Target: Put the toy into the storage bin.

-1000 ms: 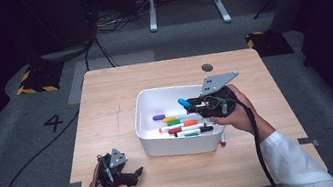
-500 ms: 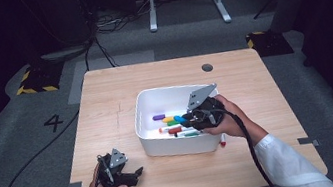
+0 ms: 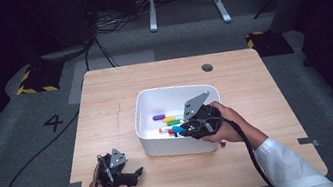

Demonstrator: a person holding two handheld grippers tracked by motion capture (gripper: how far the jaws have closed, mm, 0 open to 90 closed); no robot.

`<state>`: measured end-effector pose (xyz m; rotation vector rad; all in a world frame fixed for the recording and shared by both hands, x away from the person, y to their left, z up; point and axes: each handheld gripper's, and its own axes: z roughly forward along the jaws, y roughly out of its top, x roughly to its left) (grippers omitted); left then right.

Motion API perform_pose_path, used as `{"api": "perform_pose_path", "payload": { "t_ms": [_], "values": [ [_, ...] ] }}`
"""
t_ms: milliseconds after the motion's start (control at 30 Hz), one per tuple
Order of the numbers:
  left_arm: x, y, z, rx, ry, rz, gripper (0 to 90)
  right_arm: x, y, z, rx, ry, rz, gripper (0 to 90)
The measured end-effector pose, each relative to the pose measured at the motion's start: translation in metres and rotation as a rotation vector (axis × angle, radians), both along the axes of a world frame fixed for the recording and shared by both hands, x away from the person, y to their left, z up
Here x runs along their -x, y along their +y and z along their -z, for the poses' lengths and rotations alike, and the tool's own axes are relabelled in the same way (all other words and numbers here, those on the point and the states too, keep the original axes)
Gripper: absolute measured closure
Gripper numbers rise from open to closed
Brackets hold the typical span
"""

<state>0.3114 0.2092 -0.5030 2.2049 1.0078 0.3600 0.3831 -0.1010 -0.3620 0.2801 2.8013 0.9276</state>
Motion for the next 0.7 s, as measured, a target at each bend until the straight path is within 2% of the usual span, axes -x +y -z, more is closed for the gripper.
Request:
{"api": "perform_pose_path", "payload": {
  "t_ms": [100, 267, 333, 400, 467, 700],
  "values": [
    [0.0001, 0.0, -0.0001, -0.001, -0.001, -0.003, 14.7, 0.0002, 0.0012, 0.0002, 0.003, 0.006, 0.007, 74.5],
    [-0.0001, 0.0001, 0.0, 0.0, 0.001, 0.0, 14.7, -0.0004, 0.0041, 0.0012, 0.034, 0.005, 0.022, 74.2],
    [0.0, 0.0001, 0.0, 0.0, 0.001, 0.0, 14.7, -0.0007, 0.0046, 0.0023, 0.017, 0.006, 0.03, 73.3],
    [0.0, 0.0001, 0.0, 0.0, 0.001, 0.0, 14.7, -0.0014, 0.0039, 0.0009, 0.034, -0.002, 0.033, 71.6],
    [0.0, 0.0, 0.0, 0.001, 0.001, 0.0, 14.7, -0.0013, 0.004, 0.0017, 0.012, 0.003, 0.038, 71.3],
    [0.0, 0.0, 0.0, 0.0, 0.001, 0.0, 14.7, -0.001, 0.0032, 0.001, 0.018, -0.01, 0.036, 71.4]
  ]
}}
